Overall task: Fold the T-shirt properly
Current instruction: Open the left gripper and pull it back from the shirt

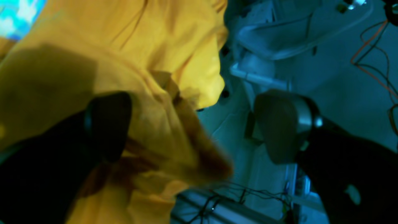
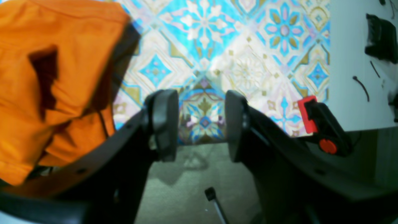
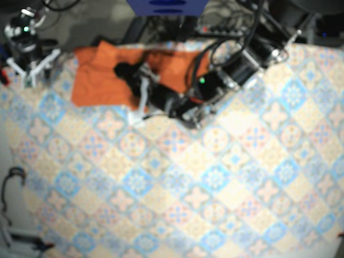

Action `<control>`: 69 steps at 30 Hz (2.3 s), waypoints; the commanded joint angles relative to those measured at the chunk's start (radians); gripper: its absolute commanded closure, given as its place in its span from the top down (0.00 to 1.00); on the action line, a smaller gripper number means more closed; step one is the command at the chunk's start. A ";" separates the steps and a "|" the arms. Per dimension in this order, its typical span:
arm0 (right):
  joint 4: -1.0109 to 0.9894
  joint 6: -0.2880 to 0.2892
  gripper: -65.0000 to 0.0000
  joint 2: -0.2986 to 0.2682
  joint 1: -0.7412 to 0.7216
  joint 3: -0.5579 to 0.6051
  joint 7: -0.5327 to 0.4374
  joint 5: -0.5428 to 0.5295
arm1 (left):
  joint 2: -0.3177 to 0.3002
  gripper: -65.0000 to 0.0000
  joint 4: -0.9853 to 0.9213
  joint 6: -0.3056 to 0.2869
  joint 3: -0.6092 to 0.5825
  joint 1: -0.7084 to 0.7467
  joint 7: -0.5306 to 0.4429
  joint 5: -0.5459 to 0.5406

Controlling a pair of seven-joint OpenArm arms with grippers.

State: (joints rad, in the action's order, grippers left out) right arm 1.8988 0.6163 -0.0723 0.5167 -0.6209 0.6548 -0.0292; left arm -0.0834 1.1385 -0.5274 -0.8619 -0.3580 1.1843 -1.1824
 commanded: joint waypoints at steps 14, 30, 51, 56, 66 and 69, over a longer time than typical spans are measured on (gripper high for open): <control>0.015 -0.003 0.38 -0.013 0.000 -0.006 -0.023 -0.007 | 0.012 1.00 0.019 -0.009 0.002 -0.043 -0.022 -0.026; -0.041 -0.003 0.38 -0.013 -0.040 -0.004 -0.008 -0.065 | -0.289 1.00 0.212 -0.010 0.310 -0.008 -0.102 -0.031; -0.146 0.004 0.61 -0.139 -0.042 0.269 0.188 -0.409 | -0.405 1.00 0.274 -0.012 0.442 0.170 -0.103 0.002; -0.229 0.004 0.62 -0.139 -0.042 0.276 0.182 -0.417 | -0.427 1.00 0.274 -0.013 0.448 0.178 -0.103 0.002; -0.312 0.004 0.62 -0.140 -0.076 0.296 0.188 -0.541 | -0.430 1.00 0.274 -0.013 0.448 0.184 -0.103 0.002; -0.339 0.004 0.62 -0.149 -0.086 0.302 0.188 -0.572 | -0.430 1.00 0.274 -0.013 0.448 0.184 -0.103 0.002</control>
State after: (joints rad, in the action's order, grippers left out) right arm 1.5471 0.6163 -0.2054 0.4347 -0.3141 0.8547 -0.5842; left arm -0.5014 1.3945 -0.5308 -0.4221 -0.1570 1.0950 -1.1599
